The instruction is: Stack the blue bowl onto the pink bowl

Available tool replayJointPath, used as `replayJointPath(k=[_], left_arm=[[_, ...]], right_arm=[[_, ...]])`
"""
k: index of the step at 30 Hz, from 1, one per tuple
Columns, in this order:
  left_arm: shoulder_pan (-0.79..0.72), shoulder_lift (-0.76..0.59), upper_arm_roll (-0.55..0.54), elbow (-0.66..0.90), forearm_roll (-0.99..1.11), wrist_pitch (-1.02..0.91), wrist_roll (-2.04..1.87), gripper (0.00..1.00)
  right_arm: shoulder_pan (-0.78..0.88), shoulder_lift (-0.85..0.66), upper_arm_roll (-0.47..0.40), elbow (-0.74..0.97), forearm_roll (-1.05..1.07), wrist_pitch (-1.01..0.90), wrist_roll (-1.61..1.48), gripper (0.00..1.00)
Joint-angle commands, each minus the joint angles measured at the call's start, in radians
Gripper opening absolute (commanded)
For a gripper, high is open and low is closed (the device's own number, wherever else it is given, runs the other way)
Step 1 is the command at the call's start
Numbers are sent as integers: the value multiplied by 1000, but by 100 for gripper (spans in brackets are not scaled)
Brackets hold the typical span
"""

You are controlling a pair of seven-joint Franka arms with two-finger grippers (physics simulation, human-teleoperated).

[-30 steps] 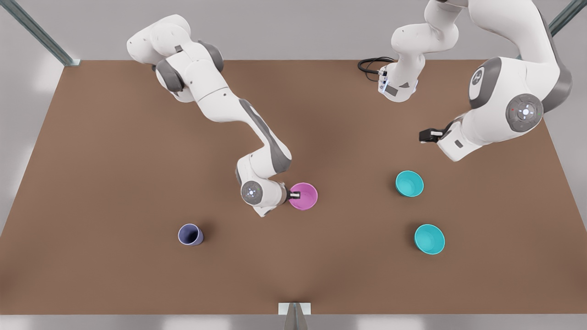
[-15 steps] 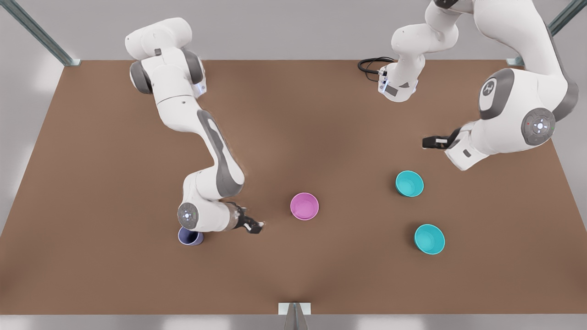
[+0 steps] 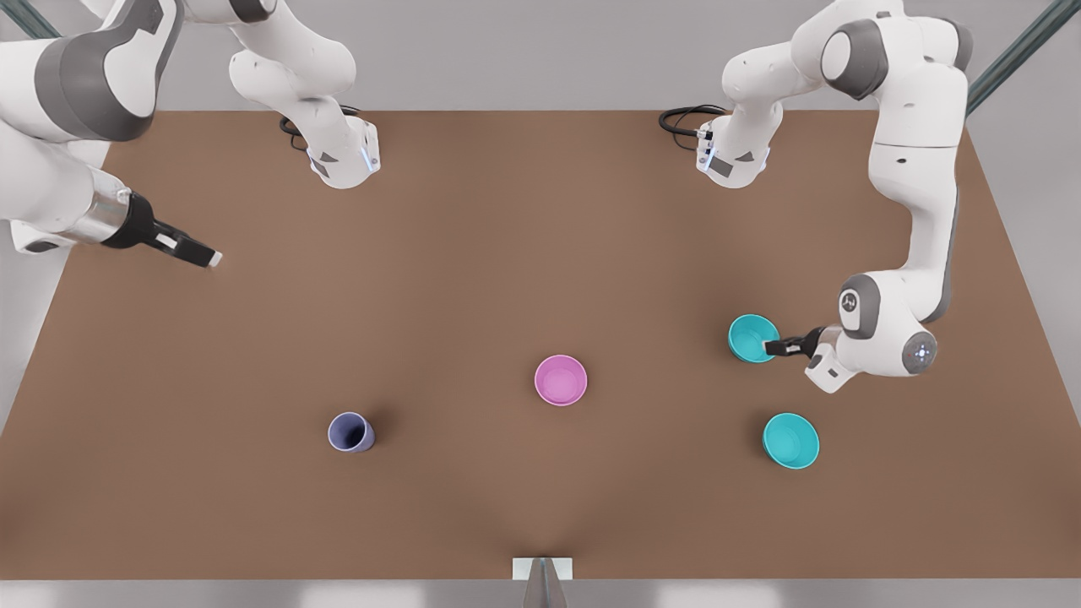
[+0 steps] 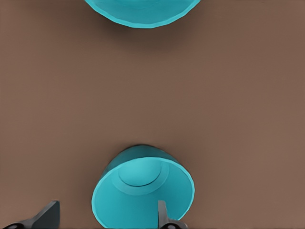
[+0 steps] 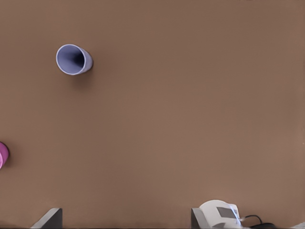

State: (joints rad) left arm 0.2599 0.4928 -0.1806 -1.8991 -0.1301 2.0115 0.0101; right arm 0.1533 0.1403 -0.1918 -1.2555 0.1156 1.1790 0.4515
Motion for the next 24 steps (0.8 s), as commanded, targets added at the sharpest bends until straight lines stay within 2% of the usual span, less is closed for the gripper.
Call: replayJointPath(k=[1,3,7,8,9,10,11,13,18,20,24], left_arm=[[1,4,7,-32,-2,181,246,100],[-2,4,12,-69,0,181,252,100],[-5,3,12,-124,0,174,289,100],[-7,4,12,-127,0,174,286,87],[-7,3,12,-127,-3,174,286,46],[-8,3,12,-127,-6,174,283,31],[-8,1,12,-127,-6,174,284,23],[-11,3,12,-127,-6,173,286,21],[-11,0,12,-127,-45,168,278,21],[-28,-32,12,-124,-143,168,239,21],[-280,-166,7,-120,-252,153,-177,21]], right_arm=[[3,-19,0,-21,-48,-21,-447,100],[2,-65,-1,-97,-53,13,-447,100],[17,-25,0,-94,-65,-4,-444,100],[18,-25,0,-96,-65,-6,-445,100],[19,-25,0,-96,-65,-9,-445,100],[26,-30,2,-96,-106,-6,-442,100],[40,-34,0,-99,-117,46,-439,100],[54,-31,-1,-101,-122,122,-456,100],[54,-33,-1,-124,-125,123,-456,100],[52,-33,-3,-124,-125,117,-456,100],[52,-36,-3,-134,-126,116,-456,100]])
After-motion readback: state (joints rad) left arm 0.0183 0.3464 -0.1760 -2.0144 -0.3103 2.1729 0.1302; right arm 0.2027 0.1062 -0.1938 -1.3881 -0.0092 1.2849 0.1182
